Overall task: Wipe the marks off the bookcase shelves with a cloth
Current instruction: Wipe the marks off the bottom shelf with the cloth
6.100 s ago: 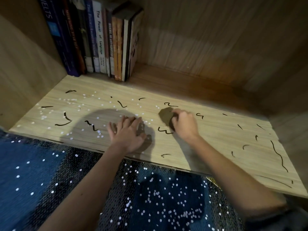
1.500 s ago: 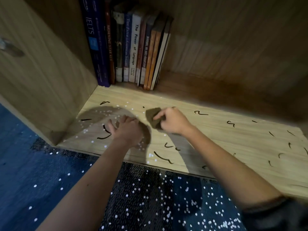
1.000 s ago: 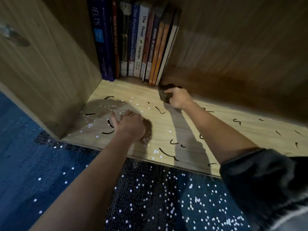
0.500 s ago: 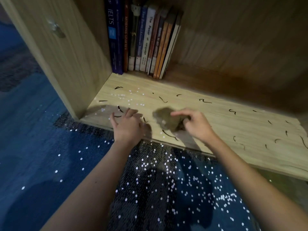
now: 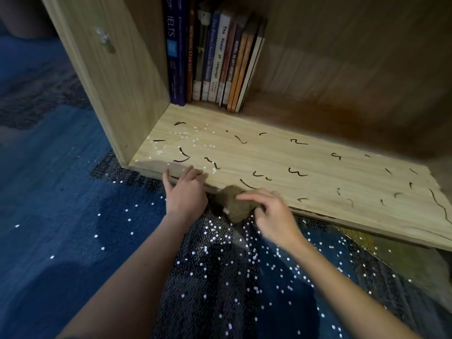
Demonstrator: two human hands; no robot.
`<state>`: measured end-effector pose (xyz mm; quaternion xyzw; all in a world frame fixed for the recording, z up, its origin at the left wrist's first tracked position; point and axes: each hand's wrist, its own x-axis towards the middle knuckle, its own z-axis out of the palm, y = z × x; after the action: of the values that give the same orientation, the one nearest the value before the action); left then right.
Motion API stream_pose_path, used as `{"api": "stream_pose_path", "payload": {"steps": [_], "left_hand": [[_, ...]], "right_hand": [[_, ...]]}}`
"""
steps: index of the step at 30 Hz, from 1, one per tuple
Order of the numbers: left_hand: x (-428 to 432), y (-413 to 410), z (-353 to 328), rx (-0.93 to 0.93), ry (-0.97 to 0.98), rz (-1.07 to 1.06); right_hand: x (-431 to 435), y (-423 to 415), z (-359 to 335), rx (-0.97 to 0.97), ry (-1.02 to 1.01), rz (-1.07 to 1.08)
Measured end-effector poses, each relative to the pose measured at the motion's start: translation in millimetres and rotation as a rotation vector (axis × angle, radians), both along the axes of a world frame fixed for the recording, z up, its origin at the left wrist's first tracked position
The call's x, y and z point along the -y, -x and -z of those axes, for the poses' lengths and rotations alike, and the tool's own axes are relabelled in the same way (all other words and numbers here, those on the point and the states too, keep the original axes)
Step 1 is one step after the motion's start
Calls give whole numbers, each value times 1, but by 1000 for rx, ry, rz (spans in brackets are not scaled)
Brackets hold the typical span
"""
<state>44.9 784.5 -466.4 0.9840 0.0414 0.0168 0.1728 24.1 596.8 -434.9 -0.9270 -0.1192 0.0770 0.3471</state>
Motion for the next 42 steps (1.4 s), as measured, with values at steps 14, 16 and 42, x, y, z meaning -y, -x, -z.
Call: {"api": "stream_pose_path", "payload": {"steps": [14,16,42], "left_hand": [[-1,9,6,-10,-22,20],[-5,8,6,-15,-19,9],[-51,6,34,3,95,-260]], "right_hand": [[-16,9,17,401,38,-52],[-15,5,31,407,126,-101],[-67,-39,16,43,57,-268]]}}
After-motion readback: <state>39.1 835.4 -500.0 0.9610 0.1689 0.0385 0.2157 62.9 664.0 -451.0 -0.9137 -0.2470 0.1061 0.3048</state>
